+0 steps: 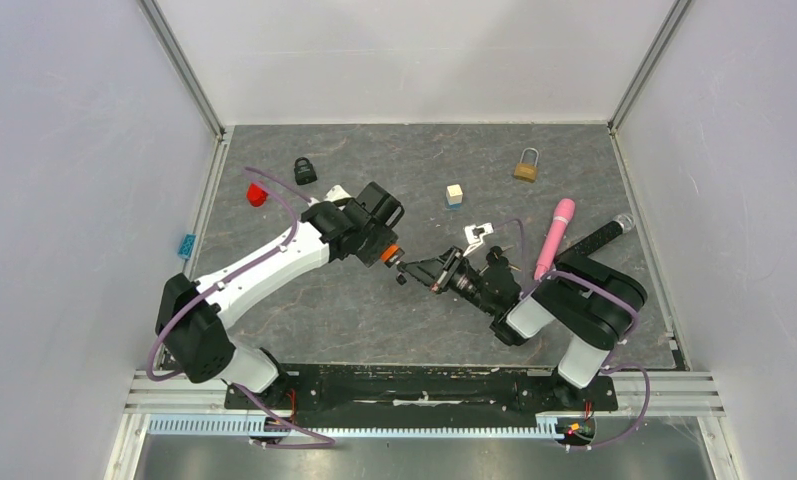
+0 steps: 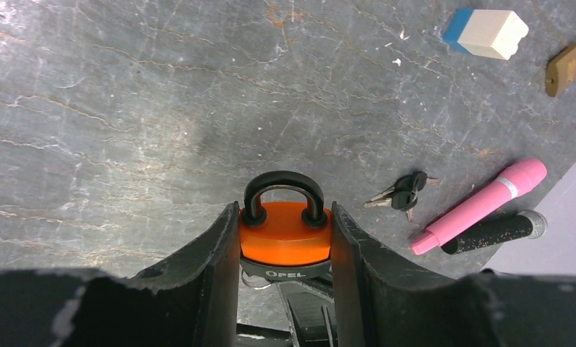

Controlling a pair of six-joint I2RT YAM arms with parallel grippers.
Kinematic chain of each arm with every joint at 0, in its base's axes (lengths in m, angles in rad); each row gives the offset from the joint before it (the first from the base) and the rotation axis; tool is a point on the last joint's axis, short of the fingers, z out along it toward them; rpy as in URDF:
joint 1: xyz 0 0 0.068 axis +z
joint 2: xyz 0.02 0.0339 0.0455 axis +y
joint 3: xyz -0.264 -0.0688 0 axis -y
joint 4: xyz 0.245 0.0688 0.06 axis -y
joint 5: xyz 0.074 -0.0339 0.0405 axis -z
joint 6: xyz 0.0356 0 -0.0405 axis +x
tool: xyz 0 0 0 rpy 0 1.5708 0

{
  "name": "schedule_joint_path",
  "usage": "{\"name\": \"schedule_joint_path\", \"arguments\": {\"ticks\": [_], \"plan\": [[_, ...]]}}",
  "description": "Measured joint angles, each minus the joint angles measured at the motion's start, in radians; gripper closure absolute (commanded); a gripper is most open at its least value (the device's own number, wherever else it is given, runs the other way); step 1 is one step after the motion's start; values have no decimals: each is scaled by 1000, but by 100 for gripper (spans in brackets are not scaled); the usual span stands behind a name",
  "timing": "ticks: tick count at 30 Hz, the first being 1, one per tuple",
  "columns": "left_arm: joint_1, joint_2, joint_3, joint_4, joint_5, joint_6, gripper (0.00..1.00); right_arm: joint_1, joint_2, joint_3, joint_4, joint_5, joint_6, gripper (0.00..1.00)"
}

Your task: Unlock with the key

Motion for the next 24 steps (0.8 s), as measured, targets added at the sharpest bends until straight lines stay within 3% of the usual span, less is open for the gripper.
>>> {"name": "schedule_joint_path", "arguments": {"ticks": [11,24], "plan": [[-19,-8,-84,134,-11,21,98,-90,78,-3,5,-125,176,100],[-19,-246,-292,455,43,253,97,-167,26,26,6,-299,325,100]]}}
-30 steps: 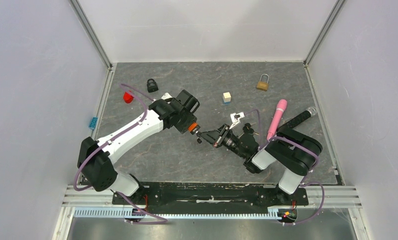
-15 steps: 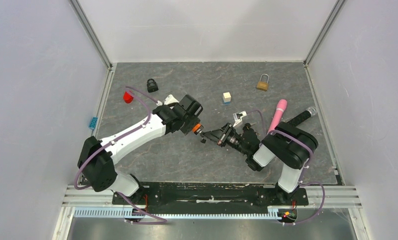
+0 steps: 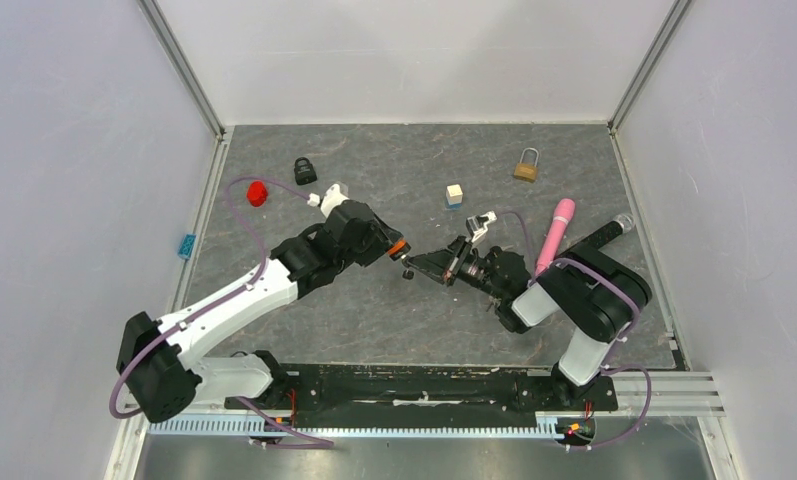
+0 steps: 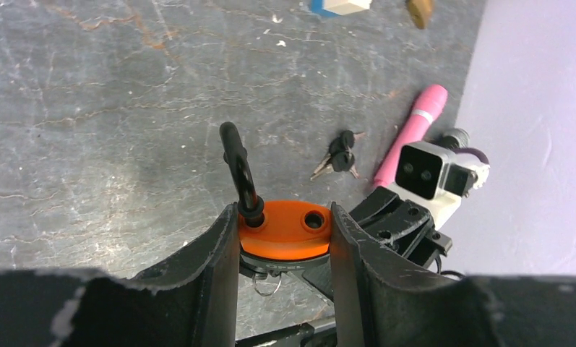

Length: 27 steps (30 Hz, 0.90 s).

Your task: Unlock with the key

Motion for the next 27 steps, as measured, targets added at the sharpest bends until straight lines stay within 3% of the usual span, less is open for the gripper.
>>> {"name": "schedule_joint_path", "arguments": {"ticks": [7,9,12,13,20,27], "plan": [[-6,-81,-10,24,13,106,98,-11,-32,29,1,-62,3,100],[-6,-98,-14,23,11,128,98,-11,-27,42,1,-82,-4,89],[-10,-112,-16,11,14,156,98,-11,-26,45,0,-94,-28,61],[-14,-117,-16,10,15,167,98,-13,-25,44,-2,-94,-47,56],[38,-143,-10,-40,42,195,98,-29,-79,-23,-6,-82,-216,38],[163,-121,-7,-210,49,195,98,-56,-248,-101,-58,-50,-427,33]]}}
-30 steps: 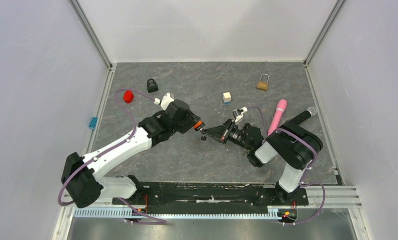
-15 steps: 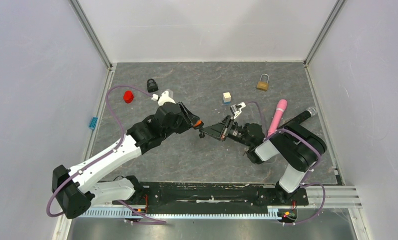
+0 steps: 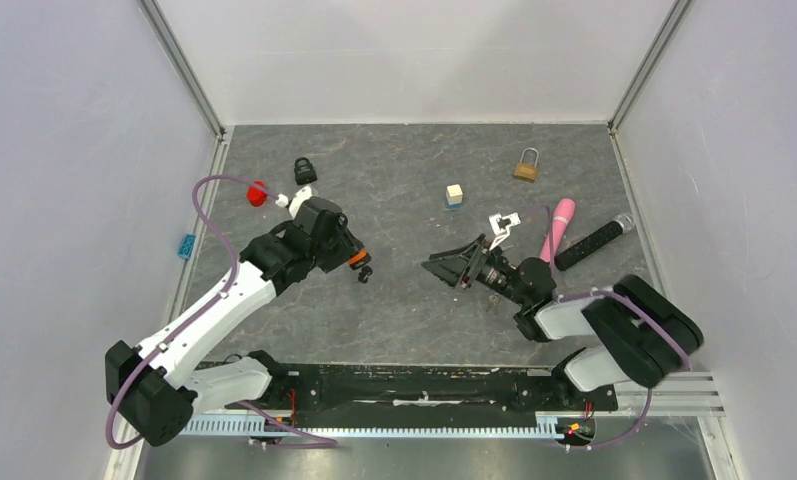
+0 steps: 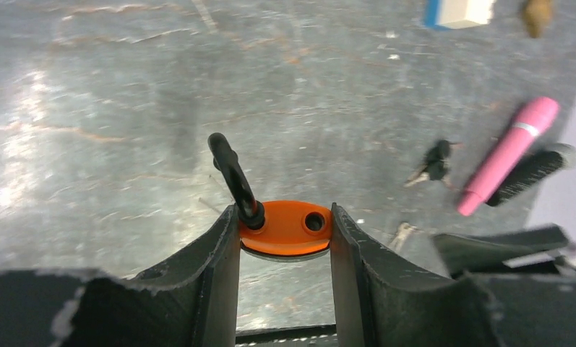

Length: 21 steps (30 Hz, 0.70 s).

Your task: Unlock with the key

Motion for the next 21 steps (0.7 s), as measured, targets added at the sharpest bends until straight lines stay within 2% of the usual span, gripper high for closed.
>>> {"name": "schedule_joint_path", "arguments": {"ticks": [6,11,16,21], "plan": [[60,61,22,-192,-9,36,98,0,-240,-9,-303,86,-264,32],[100,204,63,-312,-13,97,97,0,-388,-9,-521,186,-432,32],[116,399,98,-346,-19,152,95,0,-452,-30,-633,242,-507,32],[122,601,158,-314,2,200,84,0,-513,-63,-720,283,-548,32]]}}
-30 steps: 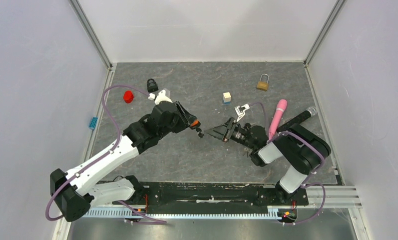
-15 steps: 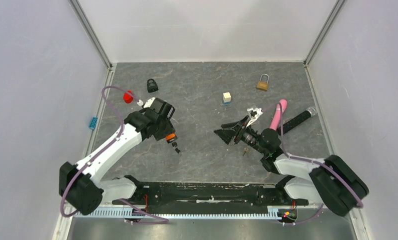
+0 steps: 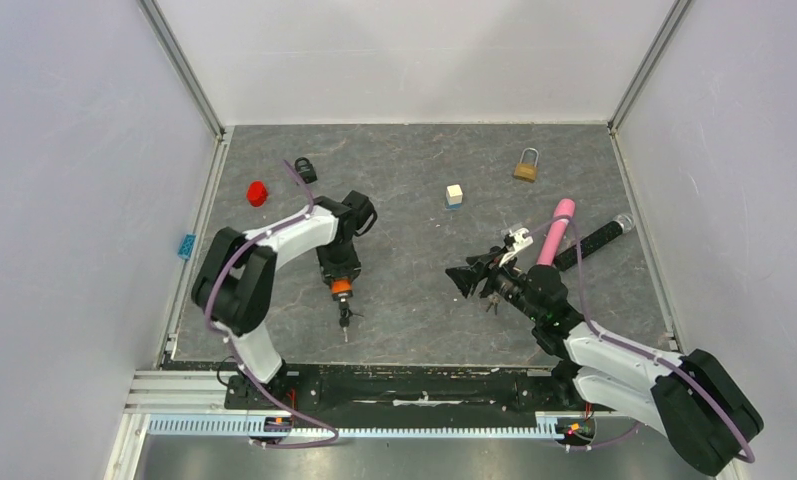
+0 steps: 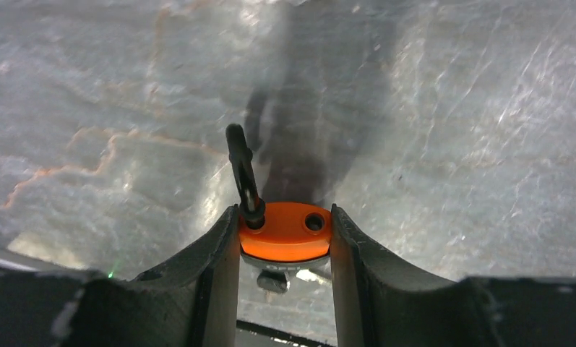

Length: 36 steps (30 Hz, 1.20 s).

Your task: Unlock with the key

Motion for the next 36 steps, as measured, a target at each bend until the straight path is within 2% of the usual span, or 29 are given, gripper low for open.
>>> {"name": "schedule_joint_path", "arguments": {"ticks": [6,12,16,19,22,24,28,33,36], "plan": [[11,164,114,29,43,58,72,0,-90,-4,-86,55,-59,30],[21,298,300,16,47,113,70,-4,-151,-4,-166,97,-107,30],[45,429,503,13,43,163,69,-6,-184,-5,-217,119,-125,29],[68,528,666,2,42,200,50,-7,-209,-5,-249,130,-132,30],[90,616,817,26,40,242,38,-8,-237,-5,-285,146,-138,29],[101,645,866,50,43,256,33,-10,-257,-5,-310,164,-139,27],[117,640,876,70,54,270,16,-11,-309,-5,-369,212,-149,22],[129,530,806,102,77,277,9,-12,-338,0,-438,275,-184,15],[150,403,752,127,82,283,8,-12,-339,19,-498,314,-203,3]]}}
